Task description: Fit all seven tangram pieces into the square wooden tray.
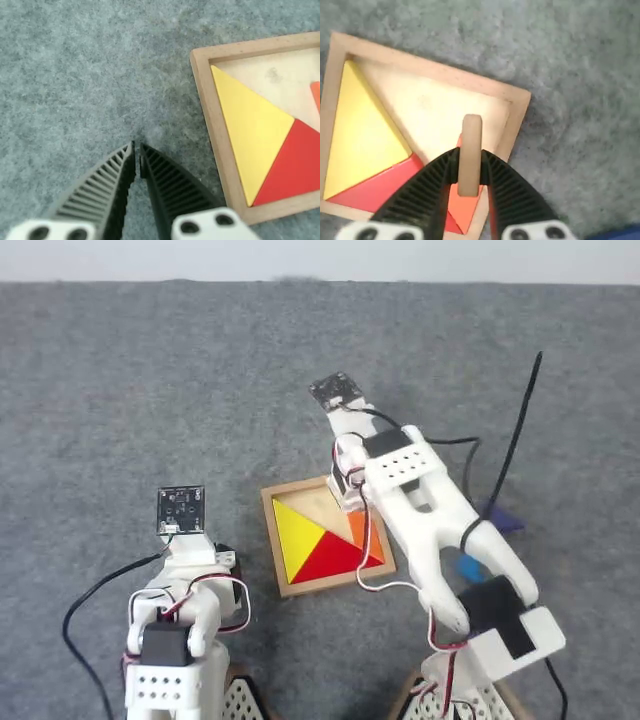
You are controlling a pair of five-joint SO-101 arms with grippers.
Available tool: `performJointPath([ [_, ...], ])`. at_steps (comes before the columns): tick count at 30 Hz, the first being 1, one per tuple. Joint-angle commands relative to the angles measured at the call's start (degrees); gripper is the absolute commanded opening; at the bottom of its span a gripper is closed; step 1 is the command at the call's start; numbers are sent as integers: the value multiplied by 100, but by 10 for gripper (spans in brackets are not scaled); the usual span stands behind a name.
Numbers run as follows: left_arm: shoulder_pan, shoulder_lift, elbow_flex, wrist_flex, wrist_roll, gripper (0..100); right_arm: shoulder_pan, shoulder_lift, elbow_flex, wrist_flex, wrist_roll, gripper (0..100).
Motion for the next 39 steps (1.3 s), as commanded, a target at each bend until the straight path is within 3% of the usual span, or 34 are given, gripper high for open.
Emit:
performJointPath([
  [1,-35,-114,-75,9,-53,14,-110,-356,62,171,-378,6],
  [18,-35,-114,-75,9,-53,14,-453,-242,413,84,-404,11],
  [24,-35,-114,-75,9,-53,14,-488,-242,422,92,-571,120],
  [39,-35,-114,-75,9,-53,14,-743,-321,316,-40,-598,116],
])
